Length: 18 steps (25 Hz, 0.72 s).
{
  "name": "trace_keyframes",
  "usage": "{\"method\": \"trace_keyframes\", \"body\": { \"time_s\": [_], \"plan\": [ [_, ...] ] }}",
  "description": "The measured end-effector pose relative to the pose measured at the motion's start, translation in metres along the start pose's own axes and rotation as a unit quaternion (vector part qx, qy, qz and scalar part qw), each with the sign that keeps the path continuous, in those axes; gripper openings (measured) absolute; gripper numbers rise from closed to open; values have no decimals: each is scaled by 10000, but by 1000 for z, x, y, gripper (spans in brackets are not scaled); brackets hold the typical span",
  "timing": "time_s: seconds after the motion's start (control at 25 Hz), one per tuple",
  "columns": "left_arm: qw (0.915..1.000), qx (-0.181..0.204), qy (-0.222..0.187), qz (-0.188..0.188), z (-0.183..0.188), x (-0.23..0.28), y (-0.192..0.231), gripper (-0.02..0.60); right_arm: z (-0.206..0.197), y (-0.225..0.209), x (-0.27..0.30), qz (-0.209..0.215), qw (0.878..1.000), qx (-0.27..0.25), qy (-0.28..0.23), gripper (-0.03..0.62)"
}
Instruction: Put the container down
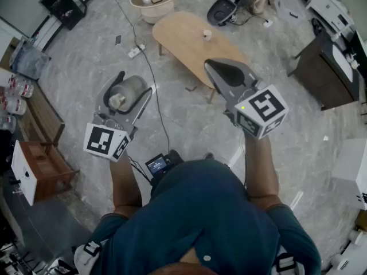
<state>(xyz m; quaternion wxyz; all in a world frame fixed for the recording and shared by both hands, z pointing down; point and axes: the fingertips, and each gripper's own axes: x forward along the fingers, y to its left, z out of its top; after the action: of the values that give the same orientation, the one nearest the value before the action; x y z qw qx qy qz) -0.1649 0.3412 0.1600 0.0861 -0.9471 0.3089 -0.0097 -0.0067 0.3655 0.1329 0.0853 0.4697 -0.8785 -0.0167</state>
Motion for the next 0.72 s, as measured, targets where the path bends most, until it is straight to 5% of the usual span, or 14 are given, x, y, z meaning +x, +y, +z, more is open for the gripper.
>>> {"method": "trace_keyframes", "body": {
  "time_s": [0.72],
  "plan": [
    [9991, 101, 135, -397, -15, -39, 84, 341, -3, 49, 71, -355, 9951, 862, -340, 9]
  ]
}}
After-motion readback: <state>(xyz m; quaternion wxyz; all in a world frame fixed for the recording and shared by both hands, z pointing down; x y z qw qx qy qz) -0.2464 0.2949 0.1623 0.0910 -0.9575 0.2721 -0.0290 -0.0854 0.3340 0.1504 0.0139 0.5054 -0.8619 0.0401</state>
